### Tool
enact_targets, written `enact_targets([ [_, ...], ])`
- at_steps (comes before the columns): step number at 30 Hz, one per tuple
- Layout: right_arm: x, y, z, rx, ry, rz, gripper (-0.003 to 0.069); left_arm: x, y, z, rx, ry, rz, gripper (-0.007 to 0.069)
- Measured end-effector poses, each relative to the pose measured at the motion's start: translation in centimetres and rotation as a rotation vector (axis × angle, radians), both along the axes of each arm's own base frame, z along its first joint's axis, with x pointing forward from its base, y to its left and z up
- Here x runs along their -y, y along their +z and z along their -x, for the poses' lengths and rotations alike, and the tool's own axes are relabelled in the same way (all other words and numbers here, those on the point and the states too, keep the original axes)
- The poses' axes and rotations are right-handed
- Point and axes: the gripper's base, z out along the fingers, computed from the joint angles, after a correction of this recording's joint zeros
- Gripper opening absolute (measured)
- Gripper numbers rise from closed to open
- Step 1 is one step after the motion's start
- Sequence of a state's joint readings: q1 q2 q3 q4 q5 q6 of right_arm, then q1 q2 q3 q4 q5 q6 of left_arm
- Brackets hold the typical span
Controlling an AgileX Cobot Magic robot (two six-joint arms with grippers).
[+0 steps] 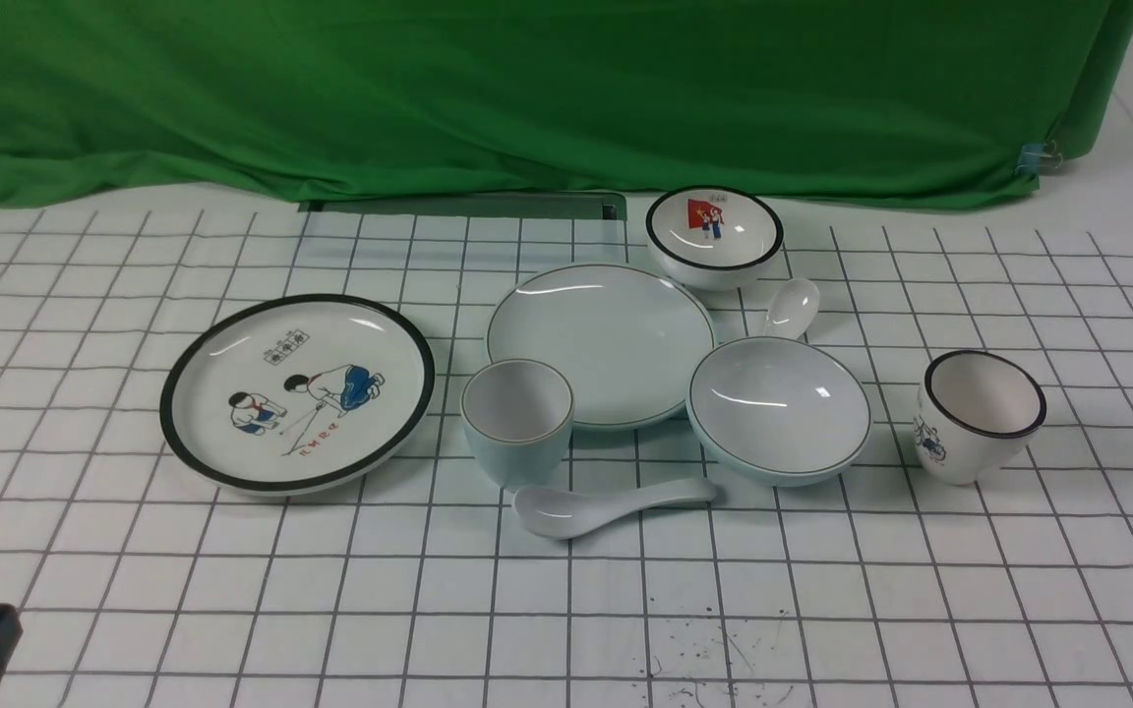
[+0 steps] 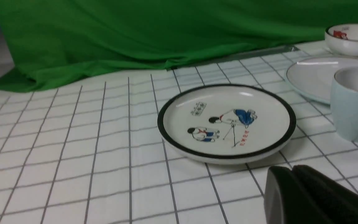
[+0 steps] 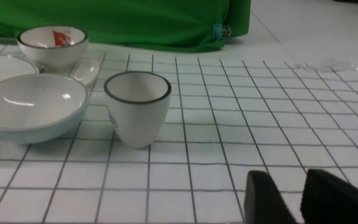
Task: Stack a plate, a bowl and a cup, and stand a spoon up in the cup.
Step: Use the right arm to grab a blue rice bowl
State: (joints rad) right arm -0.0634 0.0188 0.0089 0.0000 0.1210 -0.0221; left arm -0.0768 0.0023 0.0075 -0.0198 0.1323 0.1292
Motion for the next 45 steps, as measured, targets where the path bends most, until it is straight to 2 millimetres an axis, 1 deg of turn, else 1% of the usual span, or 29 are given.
enact_targets([
  [3, -0.1, 1.0, -0.1, 0.105, 0.009, 0.007, 0.0238, 0.0, 1.1, 0.0, 0.119, 0.002, 0.009, -0.0029],
  [7, -0.3, 3.0, 0.0, 0.33, 0.028, 0.023, 0.0238, -0.1, 2.9, 0.3, 0.319, 0.006, 0.025, -0.0029],
  [8, -0.3, 3.1, 0.1, 0.342, 0.029, 0.023, 0.0238, -0.1, 3.1, 0.3, 0.338, 0.007, 0.027, -0.0029],
  [9, -0.3, 3.5, 0.2, 0.392, 0.033, 0.027, 0.0238, -0.1, 3.3, 0.4, 0.366, 0.007, 0.029, -0.0029],
  [10, -0.4, 4.4, 0.4, 0.487, 0.042, 0.032, 0.0238, -0.1, 4.0, 0.7, 0.444, 0.009, 0.035, -0.0029],
  [11, -0.4, 4.5, 0.4, 0.499, 0.043, 0.032, 0.0238, -0.1, 4.0, 0.7, 0.452, 0.009, 0.036, -0.0029],
  [12, -0.5, 5.3, 0.8, 0.594, 0.056, 0.003, 0.0239, -0.2, 4.5, 0.9, 0.512, 0.01, 0.04, -0.0029],
  [14, -0.6, 5.7, 1.0, 0.654, 0.074, -0.058, 0.0239, -0.2, 4.9, 1.1, 0.562, 0.009, 0.054, -0.0029],
  [15, -0.6, 6.4, 1.4, 0.737, 0.106, -0.148, 0.0239, -0.2, 5.4, 1.4, 0.619, 0.001, 0.09, -0.0029],
  [17, -0.7, 6.7, 1.7, 0.79, 0.137, -0.23, 0.0238, -0.3, 6.1, 1.9, 0.709, -0.029, 0.193, -0.0029],
  [19, -0.7, 7.0, 1.8, 0.821, 0.156, -0.271, 0.0221, -0.3, 6.8, 2.4, 0.775, -0.076, 0.31, -0.0029],
  [20, -0.7, 7.0, 1.8, 0.821, 0.157, -0.273, 0.0218, -0.3, 6.9, 2.4, 0.779, -0.08, 0.321, -0.0029],
  [21, -0.8, 7.1, 1.8, 0.815, 0.16, -0.274, 0.0188, -0.3, 7.8, 2.7, 0.778, -0.106, 0.375, -0.0029],
  [22, -0.7, 7.5, 1.7, 0.787, 0.152, -0.267, 0.0146, -0.3, 9.3, 3.0, 0.761, -0.118, 0.397, -0.0029],
  [23, -0.7, 8.3, 1.8, 0.776, 0.146, -0.256, 0.0113, -0.3, 10.1, 3.1, 0.746, -0.117, 0.401, -0.0029],
  [24, -0.7, 9.0, 1.7, 0.753, 0.135, -0.238, 0.0078, -0.3, 11.6, 3.3, 0.721, -0.112, 0.399, -0.0029],
  [26, -0.6, 10.7, 1.5, 0.686, 0.106, -0.204, 0.0031, -0.3, 14.1, 3.1, 0.66, -0.089, 0.359, -0.0029],
  [27, -0.5, 11.8, 1.2, 0.629, 0.084, -0.171, 0.002, -0.2, 15.7, 2.5, 0.616, -0.071, 0.313, -0.0029],
  [29, -0.3, 13.3, 0.2, 0.514, 0.049, -0.098, 0.0014, -0.1, 17.8, 1.2, 0.578, -0.049, 0.248, -0.0029],
  [32, -0.1, 14.1, -2.1, 0.341, 0.022, -0.02, 0.0013, 0.1, 19.0, -2.2, 0.476, -0.033, 0.222, -0.0029],
  [35, 0.2, 13.3, -4.6, 0.176, 0.012, -0.002, 0.0013, 0.6, 18.0, -6.9, 0.249, -0.023, 0.279, -0.0029],
  [36, 0.2, 12.8, -5.3, 0.12, 0.012, -0.006, 0.0013, 0.7, 17.5, -8.1, 0.158, -0.018, 0.303, -0.0029],
  [37, 0.2, 12.5, -5.6, 0.095, 0.012, -0.008, 0.0013, 0.8, 17.1, -8.7, 0.123, -0.017, 0.305, -0.0029],
  [38, 0.2, 11.3, -6.7, -0.037, 0.017, -0.018, 0.0013, 1.4, 15.7, -10.8, -0.072, -0.008, 0.331, -0.0029],
  [39, 0.1, 10.1, -7.4, -0.164, 0.024, -0.024, 0.0013, 1.9, 14.7, -11.8, -0.19, -0.009, 0.323, -0.0029],
  [40, -0.2, 9.4, -7.8, -0.254, 0.039, -0.024, 0.0013, 2.4, 13.6, -12.7, -0.309, -0.014, 0.307, -0.0029],
  [42, -0.5, 8.3, -8.2, -0.391, 0.056, -0.016, 0.0013, 3.0, 12.6, -13.4, -0.418, -0.027, 0.28, -0.0029],
  [44, -1.8, 6.6, -9.0, -0.672, 0.146, 0.032, 0.0013, 4.7, 10.1, -14.8, -0.649, -0.092, 0.199, -0.0029],
  [45, -2.1, 6.5, -9.0, -0.688, 0.165, 0.04, 0.0013, 4.9, 9.9, -14.9, -0.666, -0.101, 0.192, -0.0029],
])
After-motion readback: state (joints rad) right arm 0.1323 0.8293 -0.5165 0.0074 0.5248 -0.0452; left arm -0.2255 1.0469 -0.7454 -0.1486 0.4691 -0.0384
